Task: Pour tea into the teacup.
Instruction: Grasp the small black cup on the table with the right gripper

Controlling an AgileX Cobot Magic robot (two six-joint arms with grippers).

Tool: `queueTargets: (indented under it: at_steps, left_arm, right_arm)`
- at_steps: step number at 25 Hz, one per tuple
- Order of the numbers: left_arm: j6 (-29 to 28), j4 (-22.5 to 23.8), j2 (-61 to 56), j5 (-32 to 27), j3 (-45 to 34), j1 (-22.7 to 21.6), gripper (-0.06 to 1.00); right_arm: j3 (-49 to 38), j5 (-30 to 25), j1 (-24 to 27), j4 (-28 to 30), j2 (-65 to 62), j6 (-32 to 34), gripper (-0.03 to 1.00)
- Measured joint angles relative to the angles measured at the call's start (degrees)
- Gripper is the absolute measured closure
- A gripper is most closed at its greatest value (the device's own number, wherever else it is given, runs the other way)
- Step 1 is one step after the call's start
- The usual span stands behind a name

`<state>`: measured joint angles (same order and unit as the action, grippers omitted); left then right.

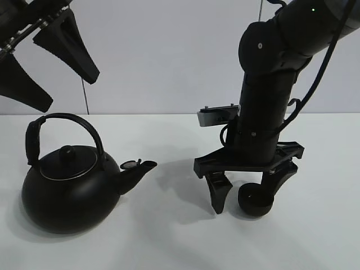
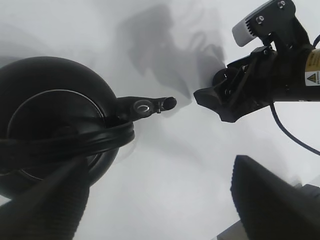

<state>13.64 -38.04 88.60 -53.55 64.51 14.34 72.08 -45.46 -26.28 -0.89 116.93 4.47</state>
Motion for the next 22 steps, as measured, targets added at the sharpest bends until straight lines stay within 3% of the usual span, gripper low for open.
queueTargets:
  at_steps: [3,5,22]
  left_arm:
    - [0.00,0.00,0.00,0.00,0.00,0.00,0.38]
    - [0.00,0.00,0.00,0.00,0.00,0.00,0.38]
    - [0.00,0.00,0.00,0.02,0.00,0.00,0.38]
  right_arm:
    - [0.00,-0.29,0.00,-0.06,0.00,0.00,0.45]
    - [0.00,-0.82,0.00,-0.18,0.00,0.00,0.57]
    - [0.73,-3.56,0.00,-0.91,-5.30,0.26,0.57]
